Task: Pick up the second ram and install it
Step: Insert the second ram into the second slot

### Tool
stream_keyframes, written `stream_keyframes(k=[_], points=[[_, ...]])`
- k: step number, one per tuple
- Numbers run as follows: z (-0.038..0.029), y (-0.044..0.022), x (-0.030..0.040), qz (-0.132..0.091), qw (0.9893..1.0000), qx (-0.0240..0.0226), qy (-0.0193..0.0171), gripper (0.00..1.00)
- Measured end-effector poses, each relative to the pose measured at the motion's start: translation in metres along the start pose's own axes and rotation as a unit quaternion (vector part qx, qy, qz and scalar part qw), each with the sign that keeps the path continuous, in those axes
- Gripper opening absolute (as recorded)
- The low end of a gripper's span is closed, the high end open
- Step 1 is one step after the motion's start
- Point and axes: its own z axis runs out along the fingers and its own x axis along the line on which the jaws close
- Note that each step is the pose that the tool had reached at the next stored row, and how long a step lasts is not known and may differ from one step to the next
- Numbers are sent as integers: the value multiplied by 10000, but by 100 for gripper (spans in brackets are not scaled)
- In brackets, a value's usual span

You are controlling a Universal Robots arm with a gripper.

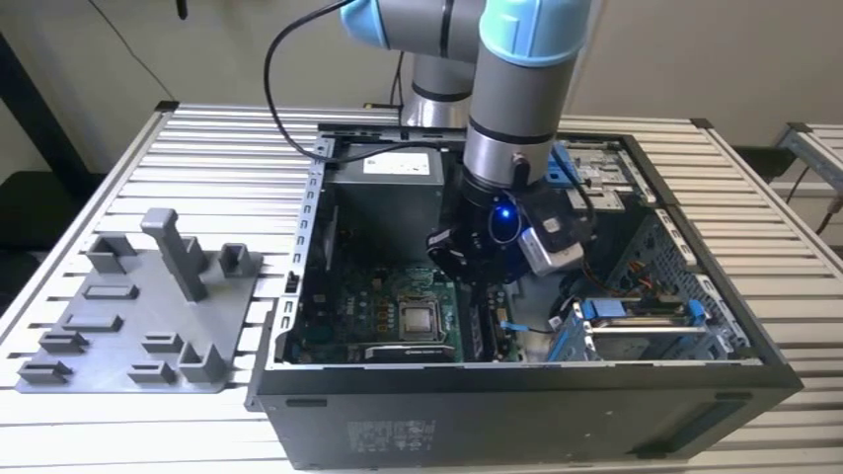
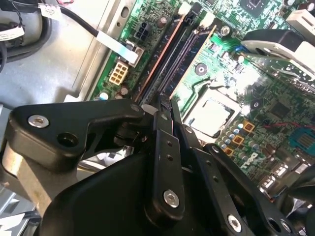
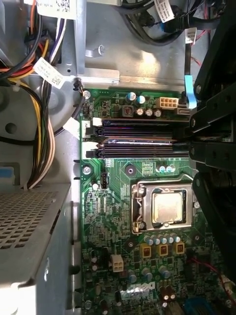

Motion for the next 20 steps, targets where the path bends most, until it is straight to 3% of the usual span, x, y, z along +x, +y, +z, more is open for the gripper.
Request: stream_keyframes(k=[15, 20], points=[[15, 2, 0, -2, 10000, 1, 0, 14], [18, 30, 0, -11, 10000, 5, -2, 14]])
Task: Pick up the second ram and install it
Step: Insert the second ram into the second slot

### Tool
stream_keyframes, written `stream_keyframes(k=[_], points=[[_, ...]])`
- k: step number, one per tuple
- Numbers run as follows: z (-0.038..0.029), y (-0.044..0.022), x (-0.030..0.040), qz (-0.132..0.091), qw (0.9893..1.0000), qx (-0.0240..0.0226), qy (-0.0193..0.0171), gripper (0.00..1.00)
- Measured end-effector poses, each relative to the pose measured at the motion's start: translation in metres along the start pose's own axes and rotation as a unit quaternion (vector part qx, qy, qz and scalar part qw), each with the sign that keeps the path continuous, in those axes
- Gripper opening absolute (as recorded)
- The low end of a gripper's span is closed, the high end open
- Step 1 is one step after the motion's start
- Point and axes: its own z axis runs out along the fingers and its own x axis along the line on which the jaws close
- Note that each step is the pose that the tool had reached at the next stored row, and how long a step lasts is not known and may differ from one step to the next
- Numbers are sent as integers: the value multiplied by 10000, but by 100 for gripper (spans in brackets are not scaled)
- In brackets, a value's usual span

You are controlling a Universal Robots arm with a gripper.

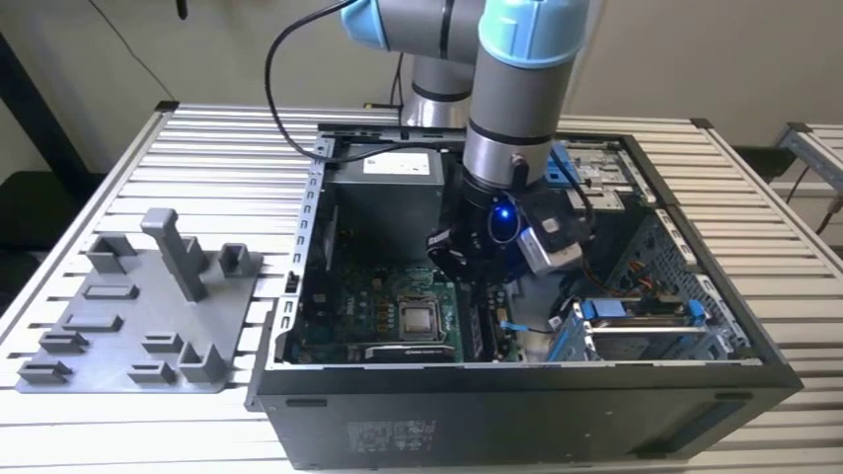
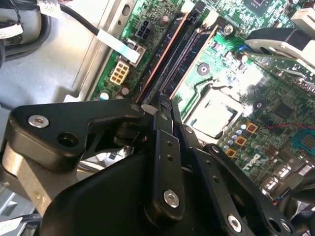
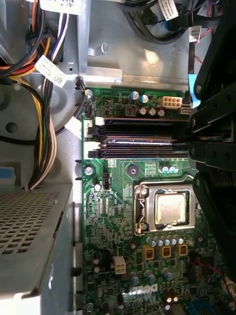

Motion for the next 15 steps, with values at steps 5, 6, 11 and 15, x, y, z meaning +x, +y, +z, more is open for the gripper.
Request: stream_keyframes(k=[5, 6, 11, 15], points=[[8, 5, 14, -22, 10000, 15, -3, 14], [11, 6, 15, -36, 10000, 18, -5, 14], [26, 7, 20, -126, 9999, 31, -17, 14], [39, 9, 20, -146, 9999, 44, -20, 14]])
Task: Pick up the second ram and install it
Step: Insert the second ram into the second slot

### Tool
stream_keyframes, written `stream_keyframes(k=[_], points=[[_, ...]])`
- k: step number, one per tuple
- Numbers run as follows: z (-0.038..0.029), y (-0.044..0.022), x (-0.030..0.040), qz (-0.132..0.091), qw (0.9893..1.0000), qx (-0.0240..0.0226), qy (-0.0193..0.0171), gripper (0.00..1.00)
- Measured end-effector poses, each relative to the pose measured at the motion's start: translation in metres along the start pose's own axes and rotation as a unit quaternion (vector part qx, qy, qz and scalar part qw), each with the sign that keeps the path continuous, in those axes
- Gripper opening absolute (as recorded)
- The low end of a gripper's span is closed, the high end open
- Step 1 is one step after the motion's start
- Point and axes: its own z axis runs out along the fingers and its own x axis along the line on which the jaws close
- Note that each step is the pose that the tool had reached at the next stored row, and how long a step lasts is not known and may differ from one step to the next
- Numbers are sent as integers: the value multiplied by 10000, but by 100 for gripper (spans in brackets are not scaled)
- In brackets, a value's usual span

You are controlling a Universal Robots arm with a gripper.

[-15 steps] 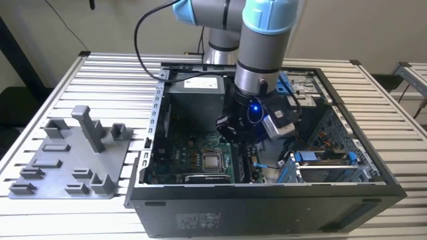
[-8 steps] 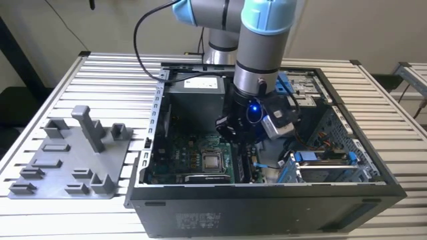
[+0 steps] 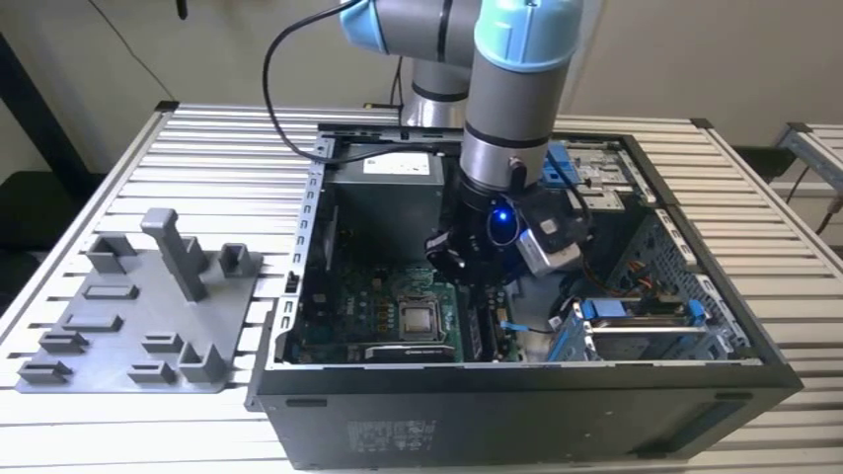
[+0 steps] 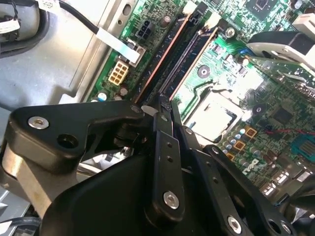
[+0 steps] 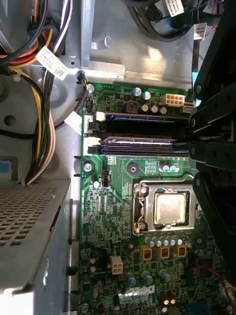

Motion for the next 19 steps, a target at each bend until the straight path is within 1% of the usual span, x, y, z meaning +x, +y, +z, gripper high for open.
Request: stream_keyframes(k=[4, 14, 19], points=[[7, 2, 0, -5, 10000, 17, -1, 14], [8, 3, 0, -1, 10000, 19, 1, 14], [33, 7, 0, 3, 10000, 18, 1, 14]])
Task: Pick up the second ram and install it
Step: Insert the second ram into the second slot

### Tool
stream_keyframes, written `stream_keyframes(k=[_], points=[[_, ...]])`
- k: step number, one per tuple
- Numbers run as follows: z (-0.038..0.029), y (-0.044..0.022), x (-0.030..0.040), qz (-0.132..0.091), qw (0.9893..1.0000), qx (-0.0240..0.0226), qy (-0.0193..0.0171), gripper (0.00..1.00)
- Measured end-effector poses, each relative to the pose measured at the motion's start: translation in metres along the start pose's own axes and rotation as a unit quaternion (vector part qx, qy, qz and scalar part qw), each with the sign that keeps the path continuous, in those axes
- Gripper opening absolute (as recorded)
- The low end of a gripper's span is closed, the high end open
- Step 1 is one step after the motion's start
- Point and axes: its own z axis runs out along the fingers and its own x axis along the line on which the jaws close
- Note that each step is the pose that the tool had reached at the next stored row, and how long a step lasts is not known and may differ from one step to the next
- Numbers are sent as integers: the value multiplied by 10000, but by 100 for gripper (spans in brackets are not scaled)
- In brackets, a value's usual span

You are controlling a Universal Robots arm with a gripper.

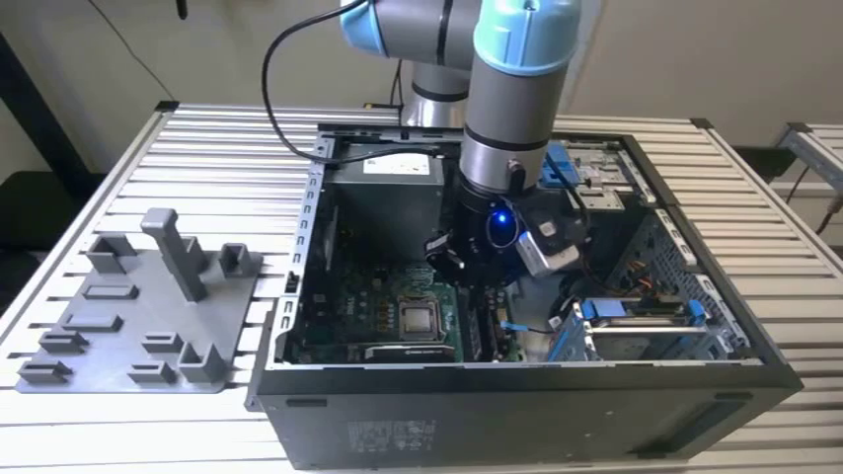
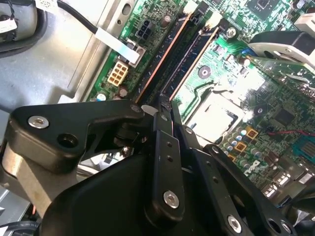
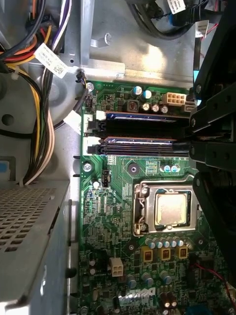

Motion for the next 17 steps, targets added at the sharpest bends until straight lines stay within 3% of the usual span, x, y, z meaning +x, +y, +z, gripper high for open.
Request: stream_keyframes(k=[8, 12, 17], points=[[1, -1, 0, 0, 10000, 3, 0, 14], [-1, -1, 0, 0, 10000, 1, 0, 22], [-201, -28, 1, 2, 10000, -1, 1, 22]])
